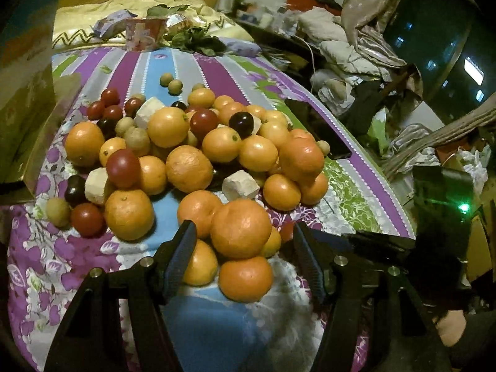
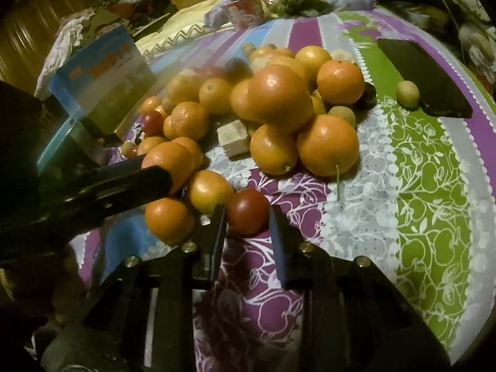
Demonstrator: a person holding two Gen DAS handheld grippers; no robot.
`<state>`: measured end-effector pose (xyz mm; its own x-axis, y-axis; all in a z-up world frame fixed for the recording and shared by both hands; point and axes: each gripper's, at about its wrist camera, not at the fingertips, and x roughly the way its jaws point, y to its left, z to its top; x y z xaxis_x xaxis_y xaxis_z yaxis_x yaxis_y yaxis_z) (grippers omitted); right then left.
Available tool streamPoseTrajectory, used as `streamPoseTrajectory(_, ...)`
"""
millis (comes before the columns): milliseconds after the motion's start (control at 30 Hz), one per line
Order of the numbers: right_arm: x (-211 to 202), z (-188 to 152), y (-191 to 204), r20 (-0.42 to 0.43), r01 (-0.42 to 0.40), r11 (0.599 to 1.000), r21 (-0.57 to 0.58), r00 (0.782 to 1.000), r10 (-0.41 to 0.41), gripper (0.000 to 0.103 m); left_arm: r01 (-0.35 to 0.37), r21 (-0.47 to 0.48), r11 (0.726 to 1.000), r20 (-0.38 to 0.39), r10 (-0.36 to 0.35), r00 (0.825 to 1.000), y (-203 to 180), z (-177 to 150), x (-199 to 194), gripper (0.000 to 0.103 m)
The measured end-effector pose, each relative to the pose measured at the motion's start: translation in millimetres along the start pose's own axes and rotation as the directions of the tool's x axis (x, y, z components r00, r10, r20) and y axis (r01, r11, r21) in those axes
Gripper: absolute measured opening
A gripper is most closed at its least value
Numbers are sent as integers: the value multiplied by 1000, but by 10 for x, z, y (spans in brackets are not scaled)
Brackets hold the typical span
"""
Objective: Organize fruits
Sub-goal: 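Move both open tools down to the fruit pile on the bedsheet, then grasp a red tomato with the right tool while the left tool grasps an orange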
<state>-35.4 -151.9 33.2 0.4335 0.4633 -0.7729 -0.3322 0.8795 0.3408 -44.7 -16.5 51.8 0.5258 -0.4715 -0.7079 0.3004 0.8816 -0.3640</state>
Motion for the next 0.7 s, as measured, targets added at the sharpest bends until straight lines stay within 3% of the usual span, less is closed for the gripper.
streamPoseTrajectory(200, -130, -35, -44, 17, 3, 999, 38, 1000, -4, 28, -21, -7, 1000, 1, 21, 1000, 32, 9, 98, 63)
streamPoseTrajectory(267, -118, -53, -48, 6, 2, 999, 41, 1000, -3, 29, -28, -11, 1000, 9, 29, 1000, 45, 4, 82, 43)
streamPoseTrajectory(300, -104, -57, -49, 2, 4, 999, 39, 1000, -4, 30, -14, -19, 1000, 8, 14, 1000, 64, 4, 69, 42)
streamPoseTrajectory(700, 21, -41, 81, -17, 71, 997, -10, 997, -72, 34, -13, -22, 1000, 10, 13, 1000, 80, -63, 5, 42)
